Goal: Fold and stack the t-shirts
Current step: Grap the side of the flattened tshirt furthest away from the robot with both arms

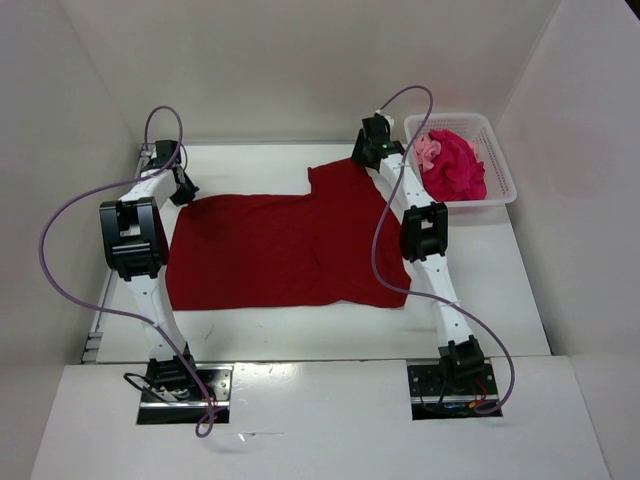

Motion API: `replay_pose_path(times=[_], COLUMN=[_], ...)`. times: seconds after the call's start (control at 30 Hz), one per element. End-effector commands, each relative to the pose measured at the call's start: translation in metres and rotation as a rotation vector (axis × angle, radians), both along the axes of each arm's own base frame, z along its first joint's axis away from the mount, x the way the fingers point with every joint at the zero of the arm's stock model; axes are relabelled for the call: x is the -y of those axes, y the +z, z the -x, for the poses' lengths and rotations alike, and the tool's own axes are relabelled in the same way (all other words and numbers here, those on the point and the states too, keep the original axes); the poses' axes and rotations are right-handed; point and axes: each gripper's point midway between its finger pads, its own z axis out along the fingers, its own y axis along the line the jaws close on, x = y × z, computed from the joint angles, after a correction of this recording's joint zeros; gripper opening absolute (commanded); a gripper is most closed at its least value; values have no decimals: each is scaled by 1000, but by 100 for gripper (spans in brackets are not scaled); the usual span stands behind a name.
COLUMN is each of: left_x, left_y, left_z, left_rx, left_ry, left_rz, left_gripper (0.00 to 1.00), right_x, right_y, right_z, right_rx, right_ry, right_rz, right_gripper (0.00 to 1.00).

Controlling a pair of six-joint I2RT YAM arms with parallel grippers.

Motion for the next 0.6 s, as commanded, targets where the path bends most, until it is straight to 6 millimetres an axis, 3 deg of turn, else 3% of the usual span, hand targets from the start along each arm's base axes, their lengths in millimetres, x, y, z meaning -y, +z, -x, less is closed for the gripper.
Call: replay_pose_path(times=[0.0, 0.23, 0.37, 0.57], left_x=[1, 9, 10, 11], left_y=[25, 23, 26, 28], left_z=[-2, -3, 0, 4], left_rx=[56, 59, 69, 67], left_ry=[-1, -23, -14, -14], left_rz=[10, 26, 30, 31], left_gripper=[0, 0, 0, 0], right_x=[0, -12, -16, -23], right_y=[3, 8, 8, 5], right_z=[-12, -17, -16, -14], right_rx=[53, 80, 76, 58], right_ry=[14, 36, 47, 56], right_rz=[2, -65, -85, -128], right_gripper=[55, 56, 38, 19])
